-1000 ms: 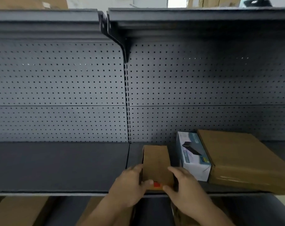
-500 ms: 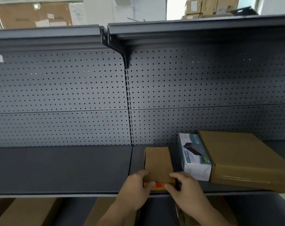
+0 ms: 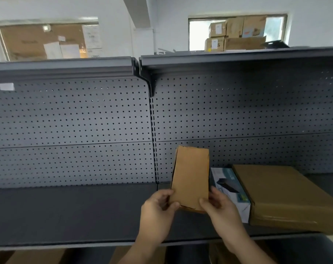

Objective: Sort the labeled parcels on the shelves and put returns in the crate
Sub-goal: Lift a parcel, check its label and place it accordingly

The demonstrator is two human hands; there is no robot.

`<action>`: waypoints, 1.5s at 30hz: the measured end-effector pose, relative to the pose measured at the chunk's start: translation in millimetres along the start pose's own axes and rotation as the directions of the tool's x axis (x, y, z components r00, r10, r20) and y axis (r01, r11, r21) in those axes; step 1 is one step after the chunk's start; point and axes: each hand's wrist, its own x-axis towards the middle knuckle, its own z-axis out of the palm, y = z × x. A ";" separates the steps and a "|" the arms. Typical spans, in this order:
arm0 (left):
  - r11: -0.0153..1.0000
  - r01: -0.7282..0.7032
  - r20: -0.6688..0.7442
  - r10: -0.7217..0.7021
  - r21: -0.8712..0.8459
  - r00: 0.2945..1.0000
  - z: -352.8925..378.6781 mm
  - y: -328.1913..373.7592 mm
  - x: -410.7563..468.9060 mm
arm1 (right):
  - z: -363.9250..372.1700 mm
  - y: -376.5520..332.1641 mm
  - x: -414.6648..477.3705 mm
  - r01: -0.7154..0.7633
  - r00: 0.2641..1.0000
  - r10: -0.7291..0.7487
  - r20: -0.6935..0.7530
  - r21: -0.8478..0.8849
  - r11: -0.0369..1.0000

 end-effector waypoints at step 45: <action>0.966 -0.253 0.094 0.258 -0.060 0.962 -0.2 56.4 23.3 | 14.1 -23.2 5.2 0.204 0.939 -0.210 0.272 0.049 0.978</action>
